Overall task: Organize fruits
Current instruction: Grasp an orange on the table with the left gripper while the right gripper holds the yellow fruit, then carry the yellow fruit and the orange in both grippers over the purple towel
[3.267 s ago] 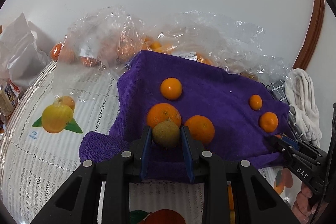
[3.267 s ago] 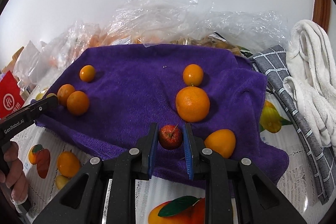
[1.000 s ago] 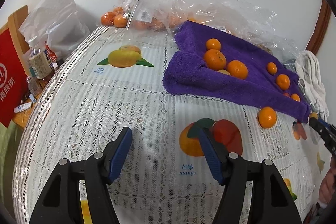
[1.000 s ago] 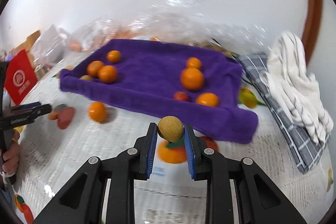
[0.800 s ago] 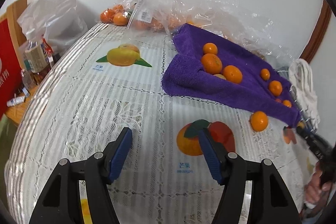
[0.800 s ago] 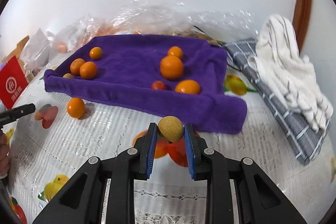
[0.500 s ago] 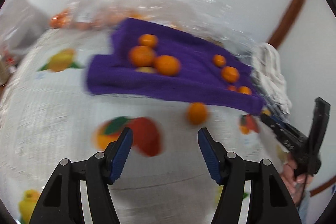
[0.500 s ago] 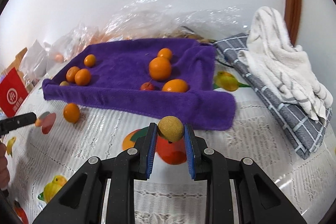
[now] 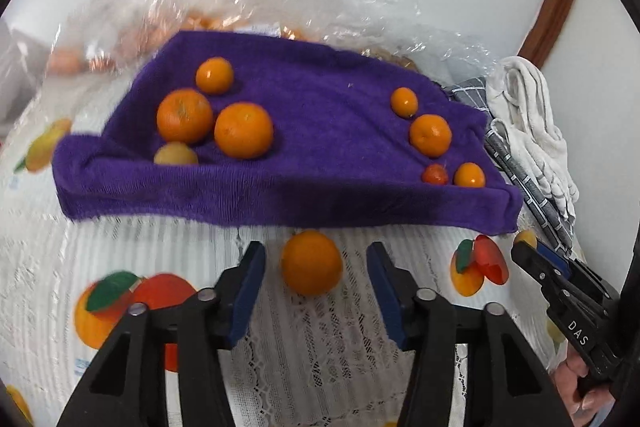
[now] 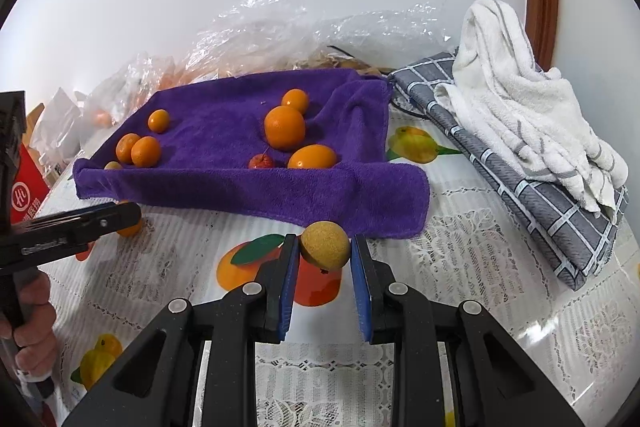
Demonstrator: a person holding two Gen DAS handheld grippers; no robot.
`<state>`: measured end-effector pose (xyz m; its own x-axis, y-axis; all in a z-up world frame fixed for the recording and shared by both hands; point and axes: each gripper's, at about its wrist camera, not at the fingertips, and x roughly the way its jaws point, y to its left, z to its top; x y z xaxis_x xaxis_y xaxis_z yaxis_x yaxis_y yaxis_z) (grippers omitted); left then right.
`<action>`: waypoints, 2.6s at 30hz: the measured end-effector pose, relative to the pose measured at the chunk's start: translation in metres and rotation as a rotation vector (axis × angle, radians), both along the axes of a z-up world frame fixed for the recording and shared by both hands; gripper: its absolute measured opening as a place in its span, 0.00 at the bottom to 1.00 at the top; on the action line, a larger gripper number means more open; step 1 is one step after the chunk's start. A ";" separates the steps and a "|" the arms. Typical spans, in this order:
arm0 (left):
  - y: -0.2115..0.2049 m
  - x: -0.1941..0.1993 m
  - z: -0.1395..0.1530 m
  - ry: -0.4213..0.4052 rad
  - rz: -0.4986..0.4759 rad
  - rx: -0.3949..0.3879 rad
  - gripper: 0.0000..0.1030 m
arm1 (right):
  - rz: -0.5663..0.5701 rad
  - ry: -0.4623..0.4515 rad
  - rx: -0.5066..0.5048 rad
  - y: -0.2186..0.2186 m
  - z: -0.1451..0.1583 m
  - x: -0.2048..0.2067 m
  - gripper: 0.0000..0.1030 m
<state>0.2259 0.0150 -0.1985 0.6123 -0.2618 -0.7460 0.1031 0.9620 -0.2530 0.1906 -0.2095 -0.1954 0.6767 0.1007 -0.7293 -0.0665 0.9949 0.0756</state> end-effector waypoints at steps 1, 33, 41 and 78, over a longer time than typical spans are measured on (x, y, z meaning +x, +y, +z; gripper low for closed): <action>0.001 -0.001 -0.003 -0.008 0.000 0.002 0.40 | -0.001 0.003 0.000 0.000 0.000 0.000 0.25; 0.038 -0.019 0.031 -0.250 0.113 -0.057 0.29 | -0.008 0.004 0.048 -0.008 -0.003 0.002 0.25; 0.046 -0.022 0.035 -0.276 0.133 -0.073 0.29 | -0.005 -0.014 0.060 -0.008 -0.001 0.001 0.25; 0.081 -0.026 0.065 -0.323 0.246 0.048 0.29 | -0.034 -0.120 0.027 -0.005 0.073 0.047 0.25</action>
<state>0.2002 0.0958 -0.1331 0.8574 -0.0474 -0.5125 -0.0649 0.9778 -0.1991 0.2376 -0.2146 -0.1222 0.7624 0.0949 -0.6401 -0.0431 0.9944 0.0960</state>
